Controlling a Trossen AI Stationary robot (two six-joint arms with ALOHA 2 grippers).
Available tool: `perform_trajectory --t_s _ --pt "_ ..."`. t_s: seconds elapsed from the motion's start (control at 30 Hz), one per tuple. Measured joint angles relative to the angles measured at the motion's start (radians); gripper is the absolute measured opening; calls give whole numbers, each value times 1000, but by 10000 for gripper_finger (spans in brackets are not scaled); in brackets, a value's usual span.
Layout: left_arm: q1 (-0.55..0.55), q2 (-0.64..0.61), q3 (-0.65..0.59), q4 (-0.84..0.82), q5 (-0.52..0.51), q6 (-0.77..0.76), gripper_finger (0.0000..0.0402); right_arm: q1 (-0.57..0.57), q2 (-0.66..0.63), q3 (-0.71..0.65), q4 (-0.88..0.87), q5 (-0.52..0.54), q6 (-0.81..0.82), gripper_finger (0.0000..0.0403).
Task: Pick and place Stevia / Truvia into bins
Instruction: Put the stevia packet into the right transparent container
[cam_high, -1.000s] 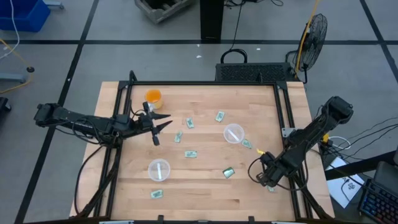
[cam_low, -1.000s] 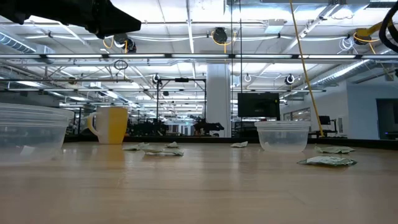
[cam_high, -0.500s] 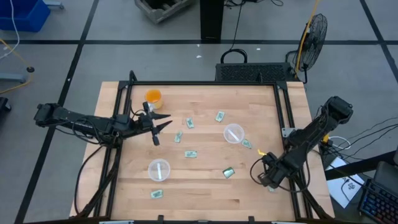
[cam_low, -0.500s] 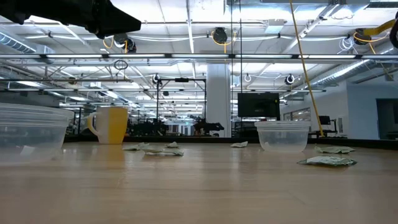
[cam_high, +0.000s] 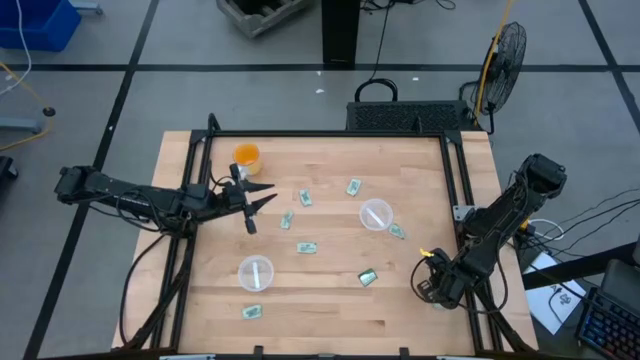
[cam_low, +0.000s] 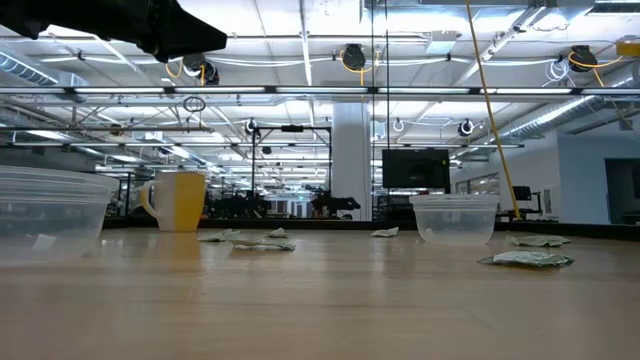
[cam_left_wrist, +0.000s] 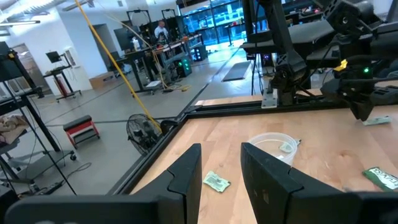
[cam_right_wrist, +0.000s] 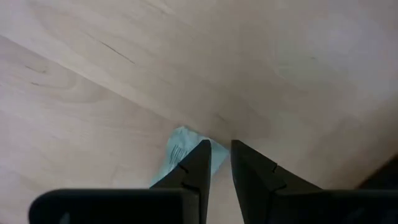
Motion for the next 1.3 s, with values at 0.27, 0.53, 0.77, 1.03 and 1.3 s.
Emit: perform_trajectory --t_s 0.27,0.53,0.77,1.03,1.3 --pt "0 0 0 0 0 1 118 7 -3 -23 33 16 1 55" --pt "0 0 0 0 0 3 118 7 -2 -24 36 18 -6 50" --pt "0 0 0 0 0 3 118 8 -1 -25 26 18 -6 6" --pt "0 0 0 0 0 2 118 8 -1 -26 25 22 -4 1" --pt "0 0 0 0 0 0 118 0 -22 -28 20 159 -64 0"
